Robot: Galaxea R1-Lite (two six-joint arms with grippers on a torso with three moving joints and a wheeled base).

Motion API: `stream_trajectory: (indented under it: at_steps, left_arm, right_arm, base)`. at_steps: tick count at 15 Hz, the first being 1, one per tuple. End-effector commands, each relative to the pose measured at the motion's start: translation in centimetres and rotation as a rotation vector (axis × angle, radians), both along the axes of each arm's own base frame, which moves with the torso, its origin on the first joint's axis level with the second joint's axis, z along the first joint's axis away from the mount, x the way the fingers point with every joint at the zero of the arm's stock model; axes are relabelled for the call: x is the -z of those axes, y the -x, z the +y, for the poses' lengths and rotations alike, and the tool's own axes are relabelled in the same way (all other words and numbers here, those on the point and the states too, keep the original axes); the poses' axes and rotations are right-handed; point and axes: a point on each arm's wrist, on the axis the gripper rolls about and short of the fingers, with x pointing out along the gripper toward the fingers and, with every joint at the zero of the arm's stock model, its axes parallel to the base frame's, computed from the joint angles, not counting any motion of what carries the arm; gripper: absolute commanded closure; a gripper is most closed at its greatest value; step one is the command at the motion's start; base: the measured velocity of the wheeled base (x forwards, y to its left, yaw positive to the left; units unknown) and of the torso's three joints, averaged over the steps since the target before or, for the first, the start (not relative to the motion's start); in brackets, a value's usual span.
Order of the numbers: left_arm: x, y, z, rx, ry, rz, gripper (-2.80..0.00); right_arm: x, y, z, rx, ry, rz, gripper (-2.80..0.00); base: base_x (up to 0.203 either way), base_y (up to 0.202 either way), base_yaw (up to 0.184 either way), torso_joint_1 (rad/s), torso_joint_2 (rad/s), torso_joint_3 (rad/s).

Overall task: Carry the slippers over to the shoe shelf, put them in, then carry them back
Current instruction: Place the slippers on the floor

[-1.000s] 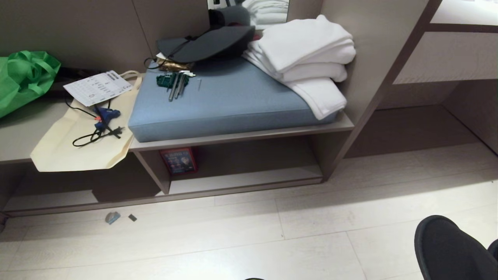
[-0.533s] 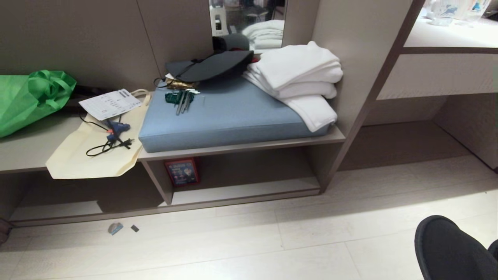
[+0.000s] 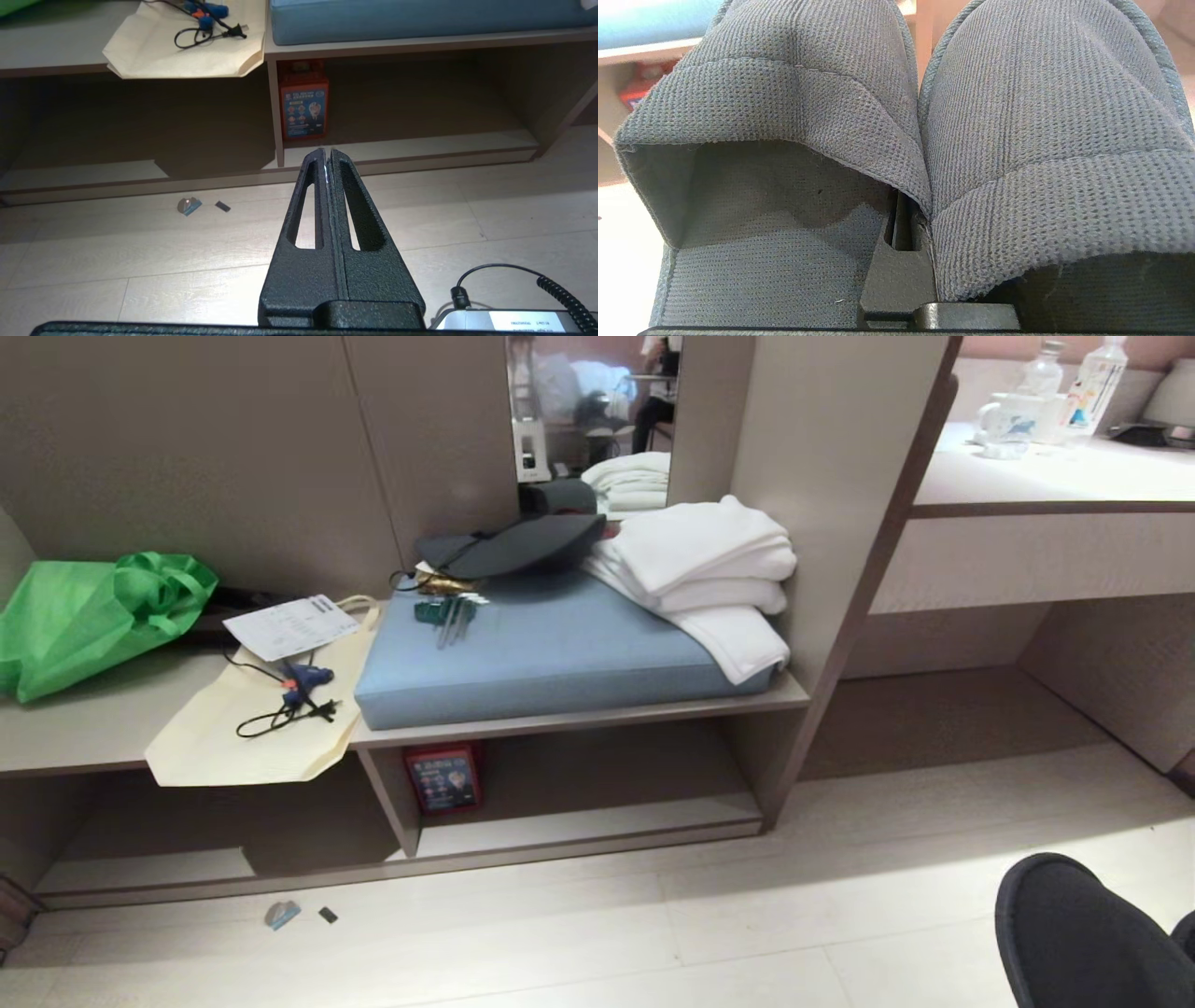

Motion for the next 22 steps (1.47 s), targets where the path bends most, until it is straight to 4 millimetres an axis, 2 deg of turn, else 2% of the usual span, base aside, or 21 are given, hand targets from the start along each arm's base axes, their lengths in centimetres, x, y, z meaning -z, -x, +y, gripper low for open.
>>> stream_trajectory:
  at_steps: [1,7,22]
  left_arm:
    - [-0.01,0.01,0.00,-0.001,0.000,-0.002,0.00]
    - [-0.01,0.01,0.00,-0.001,0.000,-0.002,0.00]
    - [-0.01,0.01,0.00,-0.001,-0.004,-0.002,0.00]
  right_arm:
    - [0.04,-0.02,0.00,0.001,0.000,0.003,0.00]
    - [0.05,-0.01,0.00,0.001,0.000,0.002,0.00]
    - [0.04,-0.02,0.00,-0.001,0.017,0.004,0.00]
  base:
    - [0.000,0.000,0.000,0.000,0.00,0.203]
    - [0.000,0.000,0.000,-0.001,0.00,0.177]
    - [0.000,-0.007,0.001,0.001,0.00,0.009]
